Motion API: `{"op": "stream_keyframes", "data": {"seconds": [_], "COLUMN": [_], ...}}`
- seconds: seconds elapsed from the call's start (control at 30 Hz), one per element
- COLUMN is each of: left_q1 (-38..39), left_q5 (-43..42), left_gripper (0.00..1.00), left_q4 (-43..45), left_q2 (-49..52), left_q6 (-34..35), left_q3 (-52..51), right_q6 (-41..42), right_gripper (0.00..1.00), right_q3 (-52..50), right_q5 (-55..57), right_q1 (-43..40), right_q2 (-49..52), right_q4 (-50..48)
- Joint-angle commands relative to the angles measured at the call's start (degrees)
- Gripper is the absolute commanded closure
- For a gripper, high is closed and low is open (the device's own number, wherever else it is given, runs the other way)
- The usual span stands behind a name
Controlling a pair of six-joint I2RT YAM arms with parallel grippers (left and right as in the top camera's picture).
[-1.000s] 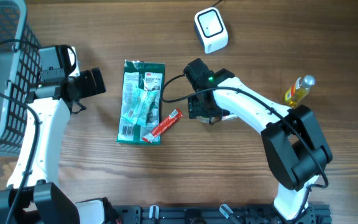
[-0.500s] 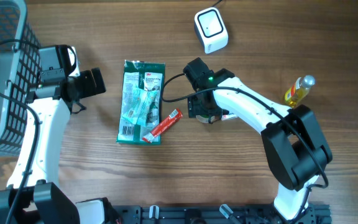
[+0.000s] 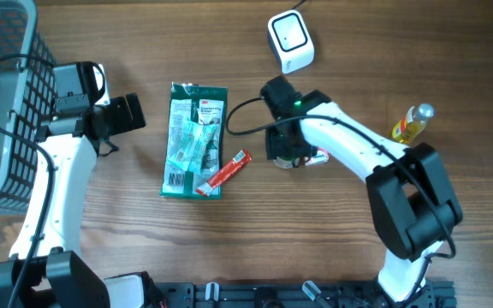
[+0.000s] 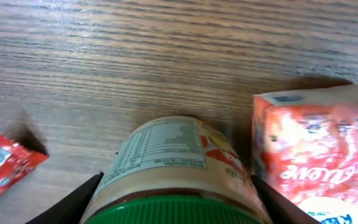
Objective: Scan the item barcode
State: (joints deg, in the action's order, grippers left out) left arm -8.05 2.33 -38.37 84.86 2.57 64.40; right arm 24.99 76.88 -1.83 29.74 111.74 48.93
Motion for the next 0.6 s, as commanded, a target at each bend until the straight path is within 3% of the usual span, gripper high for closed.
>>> {"op": "stream_keyframes", "data": {"seconds": [0.0,0.2,0.4,0.57], "left_q1": [-0.22,-0.22,-0.22,-0.22], "left_q5": [0.55,0.55,0.55,0.55], "left_gripper": [0.0,0.0,0.0,0.0], "left_q4": [0.13,0.13,0.13,0.13], "left_q2": [0.22,0.22,0.22,0.22], "left_q6": [-0.85,-0.85,-0.83,-0.85], "left_q3": [0.26,0.26,0.26,0.26], "right_q6": [-2.49,-1.57,11.63,16.79], "right_gripper": [0.52,0.53,0.53,0.52], "right_q3": [1.73,1.7,1.7,1.7], "right_q5": [-11.34,-30.38,-37.35,-46.82], "right_q1": [-3.65,-8.63,-10.88,-11.28], "right_q2": [-5.09,-6.86,-6.86,-6.86], "right_q4": [0.74,5.25,11.85,14.1]}}
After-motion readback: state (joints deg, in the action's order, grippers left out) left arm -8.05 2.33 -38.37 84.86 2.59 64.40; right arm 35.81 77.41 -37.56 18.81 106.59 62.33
